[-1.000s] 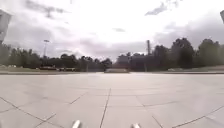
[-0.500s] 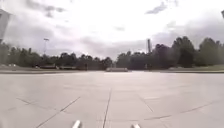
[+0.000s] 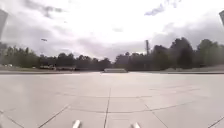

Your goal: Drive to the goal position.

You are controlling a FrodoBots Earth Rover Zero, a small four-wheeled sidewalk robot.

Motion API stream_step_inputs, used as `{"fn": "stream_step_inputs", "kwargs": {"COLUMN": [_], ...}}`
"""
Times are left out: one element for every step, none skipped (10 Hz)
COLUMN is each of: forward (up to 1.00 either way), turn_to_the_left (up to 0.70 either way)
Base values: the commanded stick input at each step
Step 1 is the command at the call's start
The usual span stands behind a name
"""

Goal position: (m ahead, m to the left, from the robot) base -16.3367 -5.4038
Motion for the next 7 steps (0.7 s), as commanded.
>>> {"fn": "stream_step_inputs", "kwargs": {"forward": [1.00,1.00,1.00,1.00,1.00,1.00,1.00], "turn_to_the_left": [-0.12,-0.20,0.00,-0.20,-0.19,-0.16,-0.17]}}
